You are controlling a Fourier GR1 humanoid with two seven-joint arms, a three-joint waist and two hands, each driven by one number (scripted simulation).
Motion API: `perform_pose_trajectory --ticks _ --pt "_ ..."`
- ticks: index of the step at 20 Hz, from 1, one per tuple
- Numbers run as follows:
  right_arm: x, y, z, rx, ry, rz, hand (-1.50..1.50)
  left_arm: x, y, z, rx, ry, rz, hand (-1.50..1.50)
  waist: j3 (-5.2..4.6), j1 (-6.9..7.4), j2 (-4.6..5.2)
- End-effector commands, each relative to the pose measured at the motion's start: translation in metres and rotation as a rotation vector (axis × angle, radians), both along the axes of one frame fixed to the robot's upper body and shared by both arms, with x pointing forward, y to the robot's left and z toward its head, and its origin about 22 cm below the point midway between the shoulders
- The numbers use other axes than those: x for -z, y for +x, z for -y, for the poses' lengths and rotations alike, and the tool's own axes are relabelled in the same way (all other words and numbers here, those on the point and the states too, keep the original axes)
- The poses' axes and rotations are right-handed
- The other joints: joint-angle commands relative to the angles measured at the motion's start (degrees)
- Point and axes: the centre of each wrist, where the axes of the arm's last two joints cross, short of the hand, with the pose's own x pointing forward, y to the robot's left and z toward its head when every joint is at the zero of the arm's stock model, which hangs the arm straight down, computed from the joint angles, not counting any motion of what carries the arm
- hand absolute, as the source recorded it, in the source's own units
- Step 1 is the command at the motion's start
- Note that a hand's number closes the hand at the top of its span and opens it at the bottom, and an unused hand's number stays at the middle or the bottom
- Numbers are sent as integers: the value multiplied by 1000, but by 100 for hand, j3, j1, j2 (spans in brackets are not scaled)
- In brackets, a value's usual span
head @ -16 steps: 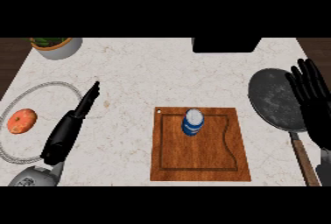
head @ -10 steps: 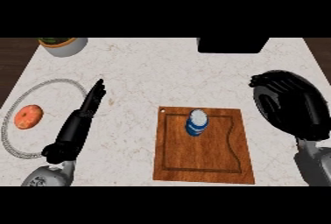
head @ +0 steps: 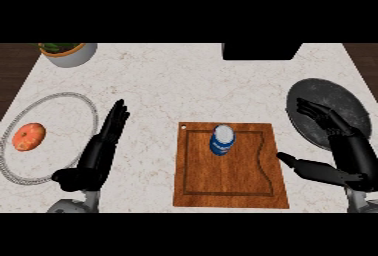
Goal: Pick the can from the cutting board and place it in the pan
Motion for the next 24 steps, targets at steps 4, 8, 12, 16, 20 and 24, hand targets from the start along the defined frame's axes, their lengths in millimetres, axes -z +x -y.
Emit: perform_pose_trajectory --ticks 4,8,12,16,20,24 --pt "-25 3 -12 -45 -253 -12 -150 1 -6 2 1 -13 19 0 0 65 -1" --pt "-62 21 -25 -97 -365 -102 -150 8 -6 17 0 -10 4 0 -4 109 4" --pt "-66 37 -47 -148 -515 -200 -150 4 7 5 20 -19 1 0 -6 122 17" --pt "-47 42 -83 -220 -705 -299 -150 3 7 5 21 -27 -10 0 -6 154 13" --pt "-46 59 -110 -302 -853 -363 -150 -2 8 13 37 -23 -8 0 -1 159 17" --pt "-9 49 -133 -300 -950 -395 -150 10 1 -4 17 -24 -5 0 1 84 11"
